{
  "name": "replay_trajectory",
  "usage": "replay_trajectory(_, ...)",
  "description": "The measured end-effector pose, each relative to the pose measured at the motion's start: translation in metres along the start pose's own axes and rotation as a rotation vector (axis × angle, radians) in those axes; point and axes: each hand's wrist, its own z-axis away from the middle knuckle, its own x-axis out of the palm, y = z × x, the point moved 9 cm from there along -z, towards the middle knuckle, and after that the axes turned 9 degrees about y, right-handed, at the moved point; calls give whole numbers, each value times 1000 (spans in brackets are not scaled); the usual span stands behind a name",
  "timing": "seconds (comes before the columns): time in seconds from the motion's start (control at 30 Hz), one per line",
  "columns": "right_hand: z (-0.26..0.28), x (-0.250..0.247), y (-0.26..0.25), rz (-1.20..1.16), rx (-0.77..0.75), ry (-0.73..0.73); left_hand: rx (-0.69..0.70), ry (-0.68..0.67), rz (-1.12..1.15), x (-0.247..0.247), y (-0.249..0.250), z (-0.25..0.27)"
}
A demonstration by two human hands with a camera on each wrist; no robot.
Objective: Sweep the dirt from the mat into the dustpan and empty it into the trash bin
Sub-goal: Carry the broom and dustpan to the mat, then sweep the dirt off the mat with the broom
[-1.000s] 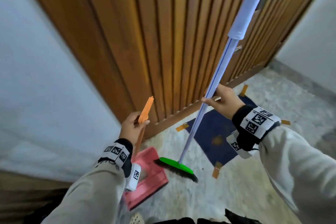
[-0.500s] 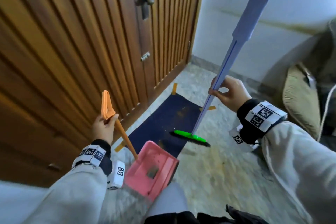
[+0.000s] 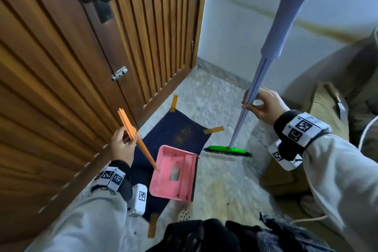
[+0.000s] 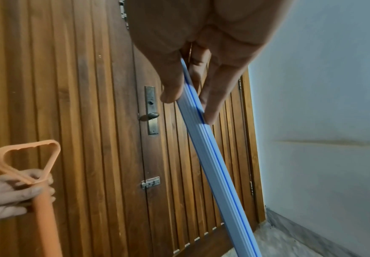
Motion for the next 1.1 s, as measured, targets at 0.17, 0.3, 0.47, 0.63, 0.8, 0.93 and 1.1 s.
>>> replay_trajectory(0.17,-57,6,51,-22,-2,-18,-73,27,-23,35,8,-13)
replay_trajectory(0.3,-117,34,81,-64,-65,-79,-181,92,-5,53,8,-15)
replay_trajectory(0.47,-198,81,98,-121,-183,-197,-332,289,-22,65,11,4)
replay_trajectory(0.63,-248,111,89,-199,-315,-311,-322,555,-79,57,23,26)
replay_trajectory(0.8,-264,148,105,-224,-258,-439,-415,736,-48,66,36,45)
replay_trajectory(0.93,-233,218,154,-33,-57,-761,-482,783,-60,83,30,55)
replay_trajectory(1.1,-187,258,175,-145,71,-819,-504,839,-112,95,21,68)
